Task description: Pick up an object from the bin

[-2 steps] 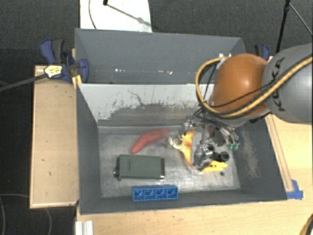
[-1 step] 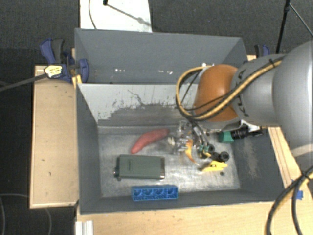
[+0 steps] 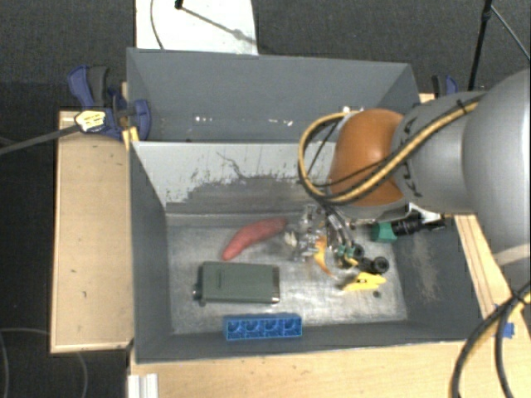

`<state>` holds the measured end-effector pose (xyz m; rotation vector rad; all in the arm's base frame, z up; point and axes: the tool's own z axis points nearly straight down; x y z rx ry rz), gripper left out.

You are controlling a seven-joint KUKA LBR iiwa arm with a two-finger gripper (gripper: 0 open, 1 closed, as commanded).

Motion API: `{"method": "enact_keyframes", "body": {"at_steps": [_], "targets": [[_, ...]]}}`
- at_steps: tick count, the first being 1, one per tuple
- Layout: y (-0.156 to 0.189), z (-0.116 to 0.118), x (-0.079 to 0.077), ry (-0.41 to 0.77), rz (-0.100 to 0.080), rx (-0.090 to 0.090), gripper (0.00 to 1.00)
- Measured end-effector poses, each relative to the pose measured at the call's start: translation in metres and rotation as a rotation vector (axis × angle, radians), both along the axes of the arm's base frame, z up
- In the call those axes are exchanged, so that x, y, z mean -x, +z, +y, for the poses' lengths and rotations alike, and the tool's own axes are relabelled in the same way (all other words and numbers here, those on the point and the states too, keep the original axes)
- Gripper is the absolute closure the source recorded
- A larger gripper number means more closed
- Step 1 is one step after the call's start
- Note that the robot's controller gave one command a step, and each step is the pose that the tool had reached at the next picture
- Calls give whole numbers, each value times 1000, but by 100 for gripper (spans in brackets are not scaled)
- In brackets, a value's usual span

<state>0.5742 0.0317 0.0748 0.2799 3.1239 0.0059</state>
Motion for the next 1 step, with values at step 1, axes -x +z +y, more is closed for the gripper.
{"method": "enact_keyframes", "body": {"at_steps": [1], "targets": [[51, -2, 2, 15, 8, 3, 100]]}}
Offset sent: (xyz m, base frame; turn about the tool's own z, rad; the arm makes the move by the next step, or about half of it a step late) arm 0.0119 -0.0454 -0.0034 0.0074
